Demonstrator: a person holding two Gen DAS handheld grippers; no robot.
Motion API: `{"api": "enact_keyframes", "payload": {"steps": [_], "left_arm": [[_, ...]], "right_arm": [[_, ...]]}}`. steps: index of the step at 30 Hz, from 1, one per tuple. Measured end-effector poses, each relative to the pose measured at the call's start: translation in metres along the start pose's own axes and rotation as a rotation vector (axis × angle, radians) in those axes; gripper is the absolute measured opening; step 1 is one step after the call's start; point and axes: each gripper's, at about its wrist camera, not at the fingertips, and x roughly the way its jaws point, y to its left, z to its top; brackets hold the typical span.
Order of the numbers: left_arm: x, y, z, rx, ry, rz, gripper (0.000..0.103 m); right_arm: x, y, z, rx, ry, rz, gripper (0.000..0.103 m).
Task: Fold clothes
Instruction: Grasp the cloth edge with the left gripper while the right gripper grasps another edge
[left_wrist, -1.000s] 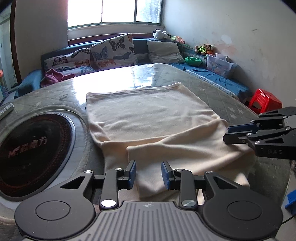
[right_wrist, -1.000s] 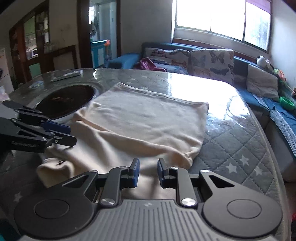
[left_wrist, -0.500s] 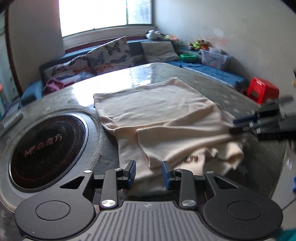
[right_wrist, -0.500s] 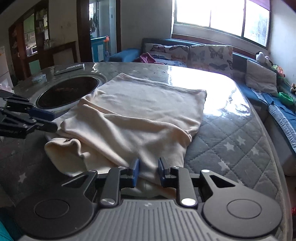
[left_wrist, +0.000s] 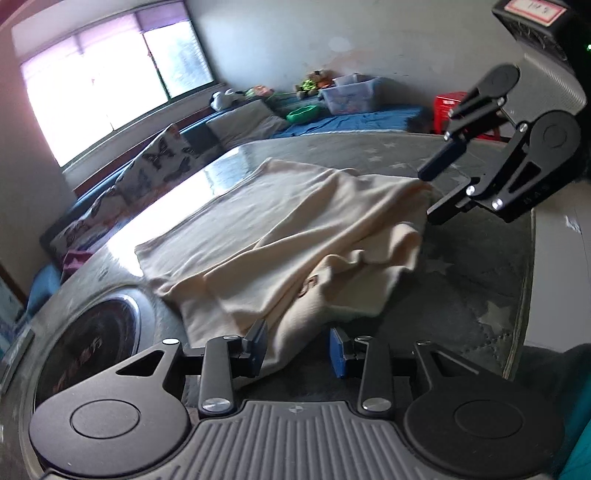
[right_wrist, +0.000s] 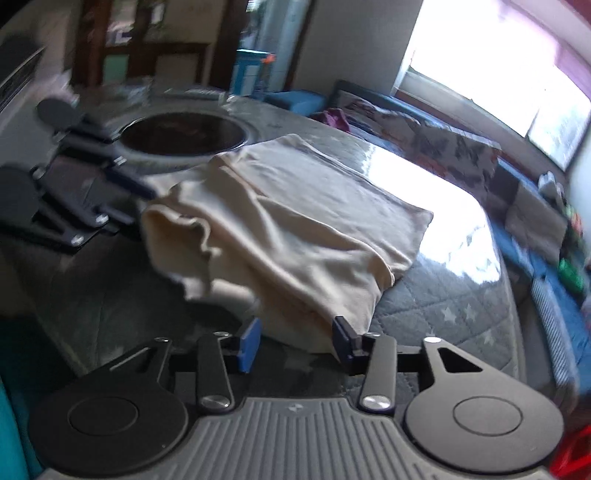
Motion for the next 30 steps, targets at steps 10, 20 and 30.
{"api": "enact_keyframes", "payload": {"steps": [10,20,30], "left_arm": [[-0.003,0.033,0.021,-0.157,-0.063,-0.038,0.011],[0.002,0.049,0.029,-0.209,-0.072,-0.051,0.014],[0.002,0.041,0.007,-0.153,-0.041,0.008,0.045]], "right_arm": [[0.008,0.025,0.004,-0.169,-0.064,-0.009,0.064],[0.038,0.0,0.026,0.016,-0.076,0.099,0.016],[0.034,-0.041,0.052,0.217,-0.102,0.188,0.01]]}}
